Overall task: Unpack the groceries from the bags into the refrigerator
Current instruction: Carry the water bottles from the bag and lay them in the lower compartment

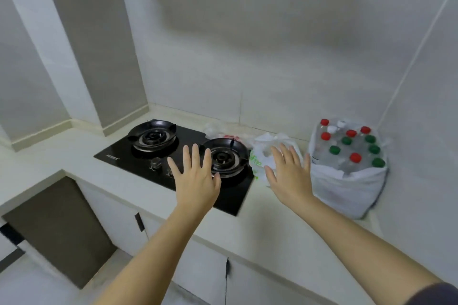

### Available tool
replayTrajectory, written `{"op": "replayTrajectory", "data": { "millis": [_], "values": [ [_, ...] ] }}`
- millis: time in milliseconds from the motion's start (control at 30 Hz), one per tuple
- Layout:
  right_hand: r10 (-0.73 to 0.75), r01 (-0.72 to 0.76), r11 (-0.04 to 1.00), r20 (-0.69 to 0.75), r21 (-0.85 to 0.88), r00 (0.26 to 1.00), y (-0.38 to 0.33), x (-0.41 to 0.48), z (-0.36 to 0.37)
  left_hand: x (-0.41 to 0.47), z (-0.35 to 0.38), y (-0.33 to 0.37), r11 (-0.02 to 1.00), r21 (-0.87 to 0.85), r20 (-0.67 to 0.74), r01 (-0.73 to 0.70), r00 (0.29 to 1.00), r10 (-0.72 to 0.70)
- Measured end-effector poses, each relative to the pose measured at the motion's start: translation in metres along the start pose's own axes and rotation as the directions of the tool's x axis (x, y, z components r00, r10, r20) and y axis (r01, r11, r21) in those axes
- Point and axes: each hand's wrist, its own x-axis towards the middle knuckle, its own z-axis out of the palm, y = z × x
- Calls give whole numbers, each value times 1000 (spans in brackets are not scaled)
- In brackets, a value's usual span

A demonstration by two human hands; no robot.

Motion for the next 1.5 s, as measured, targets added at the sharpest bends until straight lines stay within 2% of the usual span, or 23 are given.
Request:
{"op": "replayTrajectory", "data": {
  "millis": [233,300,400,600,733,900,1033,1200,1367,1500],
  "values": [
    [180,-181,981,-21,-70,983,83,21,7,42,40,69,985,-65,41,-162,985,165],
    [233,-234,967,-17,-100,972,104,32,9,57,55,85,975,-90,14,-201,979,203],
    [328,-331,936,-43,-119,944,135,48,15,84,74,108,957,-146,45,-252,964,261],
    [508,-506,858,4,-91,861,189,75,21,143,109,168,877,-229,-9,-423,902,432],
    [577,-577,814,-18,-72,817,213,80,23,169,121,215,806,-277,-28,-523,843,538],
    [556,-553,824,-9,-123,831,230,83,18,179,129,262,725,-301,-5,-620,761,649],
    [501,-477,842,38,-253,864,241,92,17,183,135,288,684,-316,39,-658,711,702],
    [430,-322,839,173,-438,886,246,98,17,185,143,310,684,-328,50,-652,711,702],
    [394,-269,836,184,-478,900,247,101,27,187,145,325,693,-335,108,-638,705,701],
    [390,-278,854,185,-440,902,255,101,37,188,148,334,705,-335,150,-625,703,695]
  ]
}}
